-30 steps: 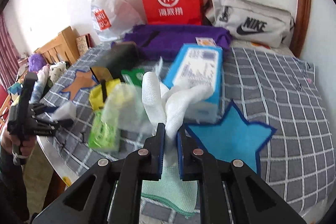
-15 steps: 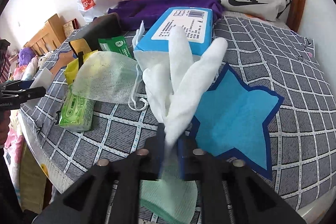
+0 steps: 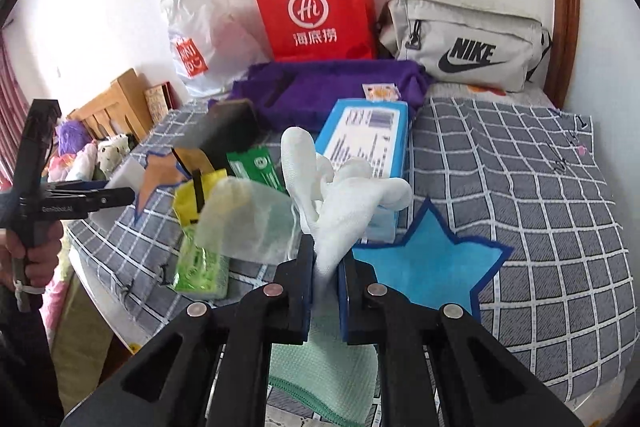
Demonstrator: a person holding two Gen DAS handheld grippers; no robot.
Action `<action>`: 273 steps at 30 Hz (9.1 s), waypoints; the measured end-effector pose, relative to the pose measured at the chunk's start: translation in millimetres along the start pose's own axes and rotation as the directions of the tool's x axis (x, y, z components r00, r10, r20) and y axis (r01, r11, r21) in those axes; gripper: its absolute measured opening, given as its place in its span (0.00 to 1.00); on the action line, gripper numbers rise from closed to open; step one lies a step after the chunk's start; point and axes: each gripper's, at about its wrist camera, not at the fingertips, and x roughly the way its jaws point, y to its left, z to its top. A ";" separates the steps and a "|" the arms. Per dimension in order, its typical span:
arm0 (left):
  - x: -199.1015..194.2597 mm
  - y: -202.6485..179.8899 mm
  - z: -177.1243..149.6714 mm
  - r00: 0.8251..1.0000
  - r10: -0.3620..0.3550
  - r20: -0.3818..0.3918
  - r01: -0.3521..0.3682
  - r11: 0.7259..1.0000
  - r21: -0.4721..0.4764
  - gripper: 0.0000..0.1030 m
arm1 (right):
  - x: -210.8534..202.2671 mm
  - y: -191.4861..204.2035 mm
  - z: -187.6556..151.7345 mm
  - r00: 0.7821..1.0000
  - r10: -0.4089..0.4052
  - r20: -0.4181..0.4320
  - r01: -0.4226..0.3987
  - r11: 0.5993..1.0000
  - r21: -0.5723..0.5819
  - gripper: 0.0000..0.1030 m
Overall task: Organize soft objects
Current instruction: 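Lift the white gloves with the right tool while the left tool grasps the white sponge, then carry the gloves toward the purple towel with the right tool while the left tool carries the sponge there, then open both tools to drop the gloves and sponge onto the purple towel, then move the left tool to the yellow pouch while the right tool reaches the mesh bag, then grasp the yellow pouch strap with the left tool while the right tool grasps the mesh bag, then carry the pouch and mesh bag over the purple towel with both tools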
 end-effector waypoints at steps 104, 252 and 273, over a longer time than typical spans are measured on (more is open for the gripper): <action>215.3 -0.5 229.7 0.981 -0.011 -0.193 0.001 0.999 -0.052 0.70 | 274.7 -21.0 212.8 0.984 0.007 -0.176 -0.019 0.997 -0.069 0.15; 70.6 36.5 -19.2 0.997 -0.041 -0.058 0.025 0.964 -0.266 0.36 | 87.9 -39.1 -30.1 0.994 -0.072 -0.079 0.085 0.980 0.181 0.55; 44.3 9.0 -6.8 0.998 -0.064 0.019 0.067 0.976 -0.209 0.19 | 45.6 -25.0 -22.3 0.996 -0.090 -0.015 0.091 0.991 0.098 0.05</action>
